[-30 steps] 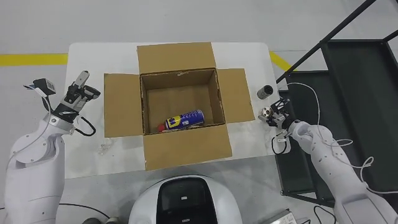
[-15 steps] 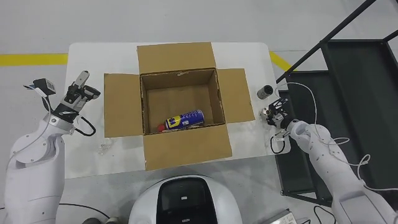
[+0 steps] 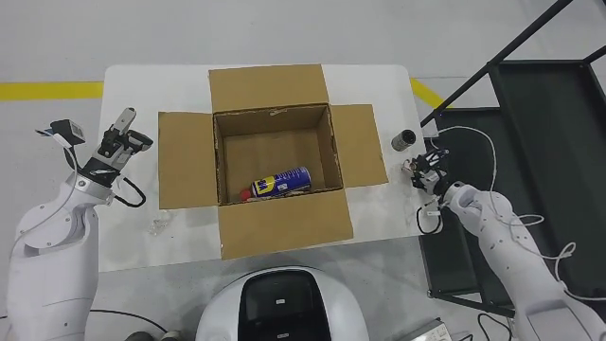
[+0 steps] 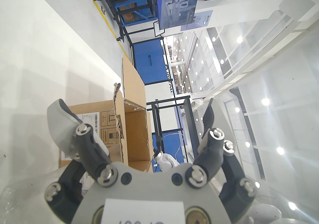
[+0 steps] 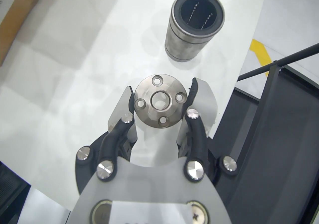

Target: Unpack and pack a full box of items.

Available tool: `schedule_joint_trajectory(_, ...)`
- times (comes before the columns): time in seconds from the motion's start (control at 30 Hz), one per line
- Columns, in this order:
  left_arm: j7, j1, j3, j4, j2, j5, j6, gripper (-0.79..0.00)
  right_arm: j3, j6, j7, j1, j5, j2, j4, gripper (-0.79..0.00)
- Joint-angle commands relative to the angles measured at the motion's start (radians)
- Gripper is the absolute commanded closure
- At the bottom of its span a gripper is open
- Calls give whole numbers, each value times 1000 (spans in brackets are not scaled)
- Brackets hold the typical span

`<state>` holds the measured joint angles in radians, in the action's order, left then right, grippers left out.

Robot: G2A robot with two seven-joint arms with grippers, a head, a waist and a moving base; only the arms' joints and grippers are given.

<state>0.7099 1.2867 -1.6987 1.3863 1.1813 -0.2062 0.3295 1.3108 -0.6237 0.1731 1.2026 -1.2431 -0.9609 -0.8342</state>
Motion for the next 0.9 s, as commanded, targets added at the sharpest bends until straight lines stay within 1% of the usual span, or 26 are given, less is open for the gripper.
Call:
schedule_joint_trajectory(0.0, 0, 0, 0, 0, 0, 0, 0, -785, 12, -7, 7, 15, 6, 4, -27, 0)
schedule_joint_trajectory(0.13, 0, 0, 0, 0, 0, 0, 0, -785, 66, -32, 42, 71, 6, 22, -127, 0)
schedule_joint_trajectory(0.27, 0, 0, 0, 0, 0, 0, 0, -785, 152, -38, 73, 176, -48, 49, -312, 0)
schedule_joint_trajectory(0.4, 0, 0, 0, 0, 0, 0, 0, -785, 242, 2, 42, 302, -95, 69, -534, 0)
schedule_joint_trajectory(0.47, 0, 0, 0, 0, 0, 0, 0, -785, 275, -6, 19, 358, -110, 75, -644, 0)
schedule_joint_trajectory(0.53, 0, 0, 0, 0, 0, 0, 0, -785, 296, -22, -16, 391, -133, 79, -742, 0)
schedule_joint_trajectory(0.67, 0, 0, 0, 0, 0, 0, 0, -785, 282, -55, -96, 392, -149, 81, -871, 0)
schedule_joint_trajectory(0.77, 0, 0, 0, 0, 0, 0, 0, -785, 230, -74, -158, 347, -135, 75, -914, 0)
schedule_joint_trajectory(0.87, 0, 0, 0, 0, 0, 0, 0, -785, 161, -105, -215, 279, -109, 68, -929, 0)
